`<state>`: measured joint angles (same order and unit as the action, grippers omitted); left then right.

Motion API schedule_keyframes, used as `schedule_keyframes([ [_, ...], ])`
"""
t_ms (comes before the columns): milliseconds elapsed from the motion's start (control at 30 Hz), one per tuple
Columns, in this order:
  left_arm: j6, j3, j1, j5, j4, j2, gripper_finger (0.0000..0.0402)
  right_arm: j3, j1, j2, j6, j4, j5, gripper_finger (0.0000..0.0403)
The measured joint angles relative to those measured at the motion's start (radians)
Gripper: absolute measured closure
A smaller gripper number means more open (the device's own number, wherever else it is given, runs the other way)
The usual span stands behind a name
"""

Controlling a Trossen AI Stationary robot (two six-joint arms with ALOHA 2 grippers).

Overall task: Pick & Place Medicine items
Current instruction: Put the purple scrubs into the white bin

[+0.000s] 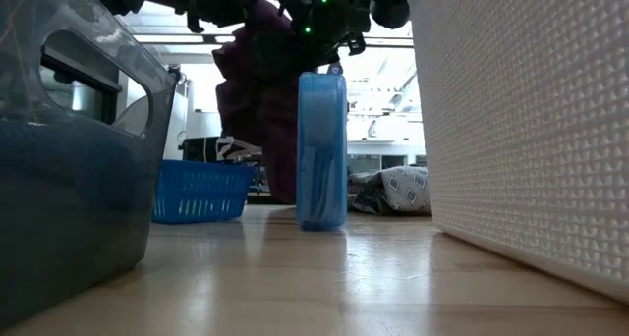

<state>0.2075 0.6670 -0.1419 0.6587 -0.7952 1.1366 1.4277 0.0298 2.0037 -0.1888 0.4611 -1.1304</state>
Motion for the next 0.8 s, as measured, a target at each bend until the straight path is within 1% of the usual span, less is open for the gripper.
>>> schedule_keyframes([
  [100,0.018,0.000,0.010,0.025,0.001,0.000,0.0389,0.000,-0.010,0.000,0.000,0.001,-0.027,0.0315],
  [200,0.028,0.000,0.017,0.029,0.001,0.000,0.0389,0.000,-0.015,0.000,-0.017,0.001,-0.047,0.0363],
  [267,0.029,0.000,0.017,0.028,0.001,0.000,0.0389,0.000,-0.021,0.000,-0.027,0.001,-0.047,0.0383],
  [500,0.028,0.000,0.017,0.028,0.002,0.000,0.0383,0.000,-0.022,0.000,-0.030,0.001,-0.079,0.0366],
  [567,0.024,0.000,0.017,0.032,0.002,0.000,0.0370,0.000,-0.023,0.000,-0.047,0.003,-0.082,0.0371],
  [700,0.052,0.000,0.017,0.051,0.001,-0.002,0.0332,0.000,-0.029,0.000,-0.054,0.004,-0.085,0.0383],
  [800,0.071,0.000,0.017,0.051,0.000,-0.008,0.0305,0.000,-0.035,0.000,-0.114,0.045,-0.123,0.0382],
])
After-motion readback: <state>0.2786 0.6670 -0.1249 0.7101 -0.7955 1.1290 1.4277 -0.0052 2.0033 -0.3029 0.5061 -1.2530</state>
